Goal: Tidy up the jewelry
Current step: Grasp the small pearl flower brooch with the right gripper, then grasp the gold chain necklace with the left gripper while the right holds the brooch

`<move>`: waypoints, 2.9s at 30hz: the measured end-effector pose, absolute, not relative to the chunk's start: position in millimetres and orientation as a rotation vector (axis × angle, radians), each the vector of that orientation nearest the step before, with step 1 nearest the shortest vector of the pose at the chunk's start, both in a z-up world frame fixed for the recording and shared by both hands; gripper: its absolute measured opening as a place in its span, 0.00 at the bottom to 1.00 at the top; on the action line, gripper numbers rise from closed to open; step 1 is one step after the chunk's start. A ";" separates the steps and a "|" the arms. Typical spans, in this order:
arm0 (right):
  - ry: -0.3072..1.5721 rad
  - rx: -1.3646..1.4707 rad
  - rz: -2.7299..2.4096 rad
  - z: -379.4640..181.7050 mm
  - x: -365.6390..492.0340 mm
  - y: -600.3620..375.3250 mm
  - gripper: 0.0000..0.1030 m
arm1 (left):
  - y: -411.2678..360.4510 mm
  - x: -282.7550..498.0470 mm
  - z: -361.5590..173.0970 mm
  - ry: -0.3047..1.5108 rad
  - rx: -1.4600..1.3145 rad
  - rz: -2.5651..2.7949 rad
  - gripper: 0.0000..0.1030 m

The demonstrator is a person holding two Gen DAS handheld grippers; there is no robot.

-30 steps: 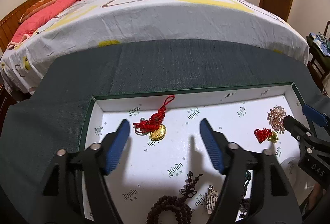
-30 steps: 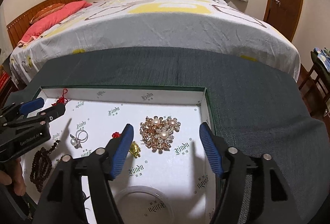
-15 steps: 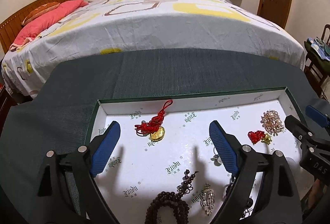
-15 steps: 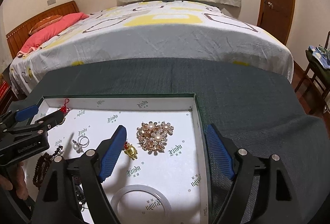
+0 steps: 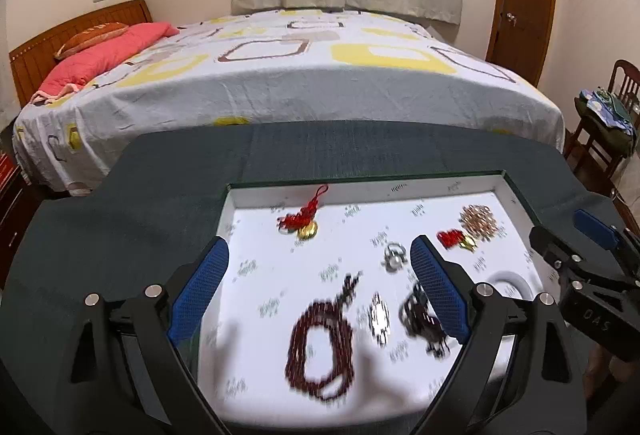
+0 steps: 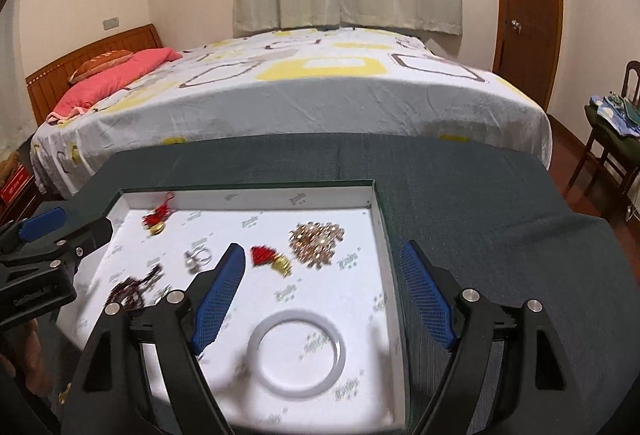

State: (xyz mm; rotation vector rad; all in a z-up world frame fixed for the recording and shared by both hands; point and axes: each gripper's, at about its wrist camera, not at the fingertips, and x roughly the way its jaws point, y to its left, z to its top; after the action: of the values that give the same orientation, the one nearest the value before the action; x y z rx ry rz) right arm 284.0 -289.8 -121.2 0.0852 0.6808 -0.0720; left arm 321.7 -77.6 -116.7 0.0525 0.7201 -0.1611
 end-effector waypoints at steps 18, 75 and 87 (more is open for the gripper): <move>0.660 0.085 0.024 -114.4 177.2 -247.8 0.75 | -25.7 198.4 -100.2 0.669 0.000 -0.045 0.87; 0.901 -0.034 0.227 -184.8 194.4 -148.4 0.14 | 65.1 153.0 -157.9 0.815 -0.061 0.178 0.87; 0.898 -0.024 0.237 -184.0 192.7 -149.5 0.14 | 63.8 151.7 -160.1 0.819 -0.055 0.176 0.87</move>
State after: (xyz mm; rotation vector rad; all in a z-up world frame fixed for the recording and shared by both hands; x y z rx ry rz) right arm 192.7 -149.5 -184.0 -0.0237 0.8985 0.2374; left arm 151.7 63.8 -160.1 -0.0551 0.8187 0.1759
